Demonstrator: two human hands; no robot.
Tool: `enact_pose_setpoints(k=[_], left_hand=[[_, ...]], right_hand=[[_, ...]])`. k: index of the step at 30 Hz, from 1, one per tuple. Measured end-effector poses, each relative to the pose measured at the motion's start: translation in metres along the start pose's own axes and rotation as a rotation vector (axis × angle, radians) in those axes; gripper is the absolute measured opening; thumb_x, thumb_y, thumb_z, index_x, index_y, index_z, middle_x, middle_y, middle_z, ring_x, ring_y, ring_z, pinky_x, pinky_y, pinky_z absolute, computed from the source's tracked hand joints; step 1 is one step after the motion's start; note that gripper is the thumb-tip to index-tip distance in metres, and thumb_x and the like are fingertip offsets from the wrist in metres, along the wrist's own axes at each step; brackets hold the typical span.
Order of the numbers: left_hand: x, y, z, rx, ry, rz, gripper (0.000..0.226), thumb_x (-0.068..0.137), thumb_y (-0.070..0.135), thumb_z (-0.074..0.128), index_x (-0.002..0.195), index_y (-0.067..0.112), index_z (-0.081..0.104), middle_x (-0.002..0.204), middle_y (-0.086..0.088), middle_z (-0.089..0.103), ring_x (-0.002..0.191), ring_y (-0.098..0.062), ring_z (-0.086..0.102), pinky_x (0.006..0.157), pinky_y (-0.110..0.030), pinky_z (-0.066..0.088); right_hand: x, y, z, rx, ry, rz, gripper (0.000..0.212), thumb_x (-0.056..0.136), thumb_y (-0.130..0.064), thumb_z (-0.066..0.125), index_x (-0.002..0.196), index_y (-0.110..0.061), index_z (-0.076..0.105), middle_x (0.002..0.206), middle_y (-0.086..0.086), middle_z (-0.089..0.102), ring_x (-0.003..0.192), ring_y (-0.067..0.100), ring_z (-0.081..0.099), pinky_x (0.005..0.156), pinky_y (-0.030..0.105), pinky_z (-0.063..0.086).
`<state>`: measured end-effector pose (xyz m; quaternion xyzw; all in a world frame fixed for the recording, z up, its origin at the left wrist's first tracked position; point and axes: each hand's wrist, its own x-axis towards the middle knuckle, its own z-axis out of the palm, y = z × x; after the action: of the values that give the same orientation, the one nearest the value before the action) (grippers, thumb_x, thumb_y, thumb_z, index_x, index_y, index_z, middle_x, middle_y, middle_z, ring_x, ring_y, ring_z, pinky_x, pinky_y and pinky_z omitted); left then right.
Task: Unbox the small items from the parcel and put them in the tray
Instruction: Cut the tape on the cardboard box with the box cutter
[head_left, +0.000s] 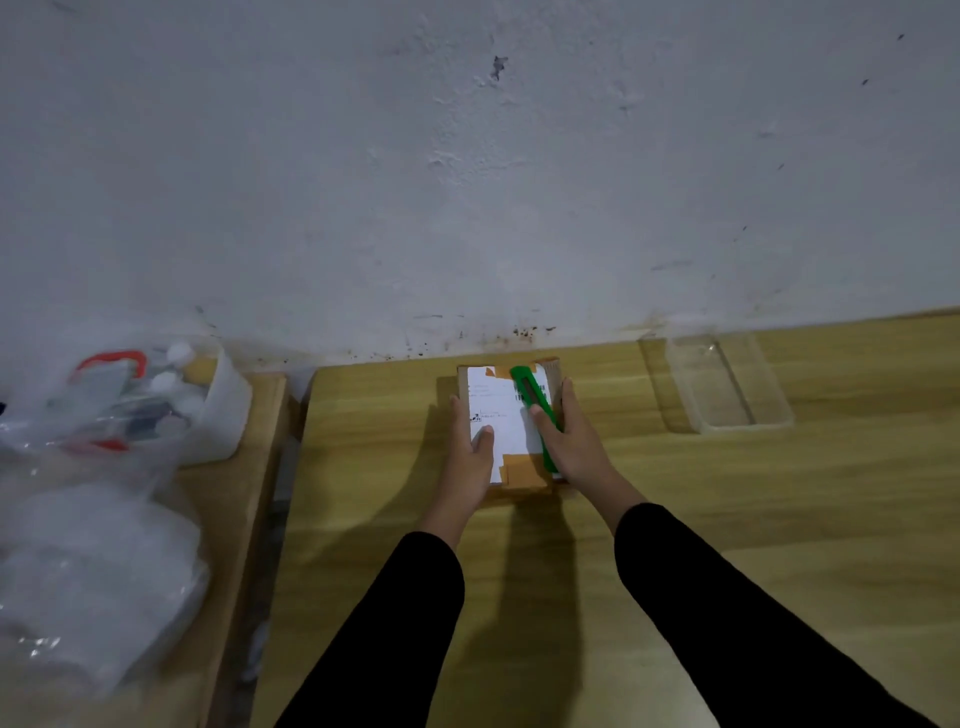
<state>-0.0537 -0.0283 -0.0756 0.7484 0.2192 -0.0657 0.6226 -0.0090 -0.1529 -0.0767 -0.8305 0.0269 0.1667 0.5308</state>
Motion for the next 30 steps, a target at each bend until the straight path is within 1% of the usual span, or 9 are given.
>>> enact_pose_setpoints(k=[3, 5, 7, 10, 12, 16, 22, 27, 30], left_hand=[[-0.034, -0.011, 0.013, 0.049, 0.013, 0.002, 0.062, 0.101, 0.017, 0.034, 0.15, 0.021, -0.004, 0.139, 0.006, 0.029, 0.112, -0.008, 0.043, 0.06, -0.003, 0.044], [-0.057, -0.022, 0.023, 0.053, 0.016, 0.019, 0.062, 0.1, 0.019, 0.036, 0.149, 0.023, -0.002, 0.142, 0.008, 0.028, 0.119, -0.01, 0.043, 0.076, -0.006, 0.046], [-0.078, -0.033, 0.031, 0.053, 0.011, 0.048, 0.062, 0.1, 0.021, 0.037, 0.149, 0.024, -0.001, 0.151, 0.005, 0.025, 0.13, -0.017, 0.041, 0.098, -0.026, 0.044], [-0.106, -0.039, 0.042, 0.151, 0.084, 0.102, 0.057, 0.1, 0.022, 0.039, 0.149, 0.021, 0.01, 0.147, 0.003, 0.034, 0.129, -0.012, 0.039, 0.094, -0.017, 0.034], [-0.12, -0.042, 0.05, 0.222, 0.189, 0.12, 0.054, 0.099, 0.023, 0.041, 0.148, 0.017, 0.02, 0.144, -0.002, 0.041, 0.128, -0.016, 0.043, 0.086, -0.012, 0.031], [-0.136, -0.05, 0.06, 0.225, 0.32, 0.135, 0.053, 0.096, 0.026, 0.049, 0.145, 0.016, 0.031, 0.147, -0.003, 0.042, 0.134, -0.018, 0.04, 0.098, -0.017, 0.03], [-0.127, -0.046, 0.047, 0.229, 0.258, 0.15, 0.051, 0.097, 0.03, 0.046, 0.145, 0.022, 0.031, 0.146, 0.0, 0.043, 0.133, -0.016, 0.04, 0.094, -0.015, 0.029], [-0.089, -0.024, 0.009, 0.412, 0.113, 0.158, 0.051, 0.095, 0.038, 0.047, 0.143, 0.031, 0.033, 0.147, 0.006, 0.04, 0.132, -0.016, 0.04, 0.092, -0.018, 0.032], [-0.06, -0.016, -0.007, 0.595, 0.164, 0.142, 0.05, 0.094, 0.042, 0.048, 0.142, 0.029, 0.038, 0.151, -0.001, 0.035, 0.137, -0.022, 0.033, 0.105, -0.033, 0.034]], right_hand=[[-0.036, 0.013, -0.011, -0.053, -0.004, -0.004, 0.071, 0.096, -0.036, 0.042, 0.148, -0.017, -0.002, 0.134, 0.01, 0.047, 0.094, 0.019, 0.05, 0.044, 0.007, 0.039], [-0.059, 0.024, -0.02, -0.056, -0.014, -0.022, 0.078, 0.094, -0.036, 0.047, 0.147, -0.014, -0.005, 0.133, 0.011, 0.048, 0.099, 0.019, 0.051, 0.062, 0.013, 0.045], [-0.081, 0.037, -0.03, -0.081, -0.052, -0.03, 0.089, 0.09, -0.04, 0.053, 0.147, -0.012, -0.009, 0.141, 0.01, 0.042, 0.118, 0.023, 0.047, 0.09, 0.03, 0.045], [-0.107, 0.052, -0.041, -0.109, -0.105, -0.047, 0.089, 0.09, -0.037, 0.054, 0.147, -0.011, -0.009, 0.149, 0.008, 0.033, 0.132, 0.024, 0.037, 0.101, 0.032, 0.036], [-0.117, 0.058, -0.047, -0.118, -0.112, -0.044, 0.08, 0.093, -0.035, 0.049, 0.147, -0.015, -0.007, 0.148, 0.007, 0.035, 0.129, 0.025, 0.041, 0.098, 0.03, 0.038], [-0.121, 0.063, -0.057, -0.303, -0.027, -0.048, 0.062, 0.096, -0.036, 0.038, 0.148, -0.025, 0.005, 0.122, 0.016, 0.06, 0.102, 0.034, 0.059, 0.077, 0.035, 0.047], [-0.118, 0.059, -0.067, -0.444, 0.099, -0.082, 0.054, 0.097, -0.034, 0.037, 0.146, -0.034, 0.013, 0.095, 0.015, 0.065, 0.084, 0.035, 0.062, 0.064, 0.036, 0.046], [-0.093, 0.046, -0.078, -0.179, 0.137, -0.066, 0.054, 0.095, -0.022, 0.045, 0.143, -0.035, 0.025, 0.081, 0.01, 0.065, 0.045, 0.025, 0.058, 0.044, 0.027, 0.048], [-0.082, 0.039, -0.082, -0.083, 0.098, -0.084, 0.054, 0.094, -0.02, 0.048, 0.143, -0.033, 0.028, 0.079, 0.011, 0.06, 0.044, 0.022, 0.048, 0.042, 0.027, 0.043]])
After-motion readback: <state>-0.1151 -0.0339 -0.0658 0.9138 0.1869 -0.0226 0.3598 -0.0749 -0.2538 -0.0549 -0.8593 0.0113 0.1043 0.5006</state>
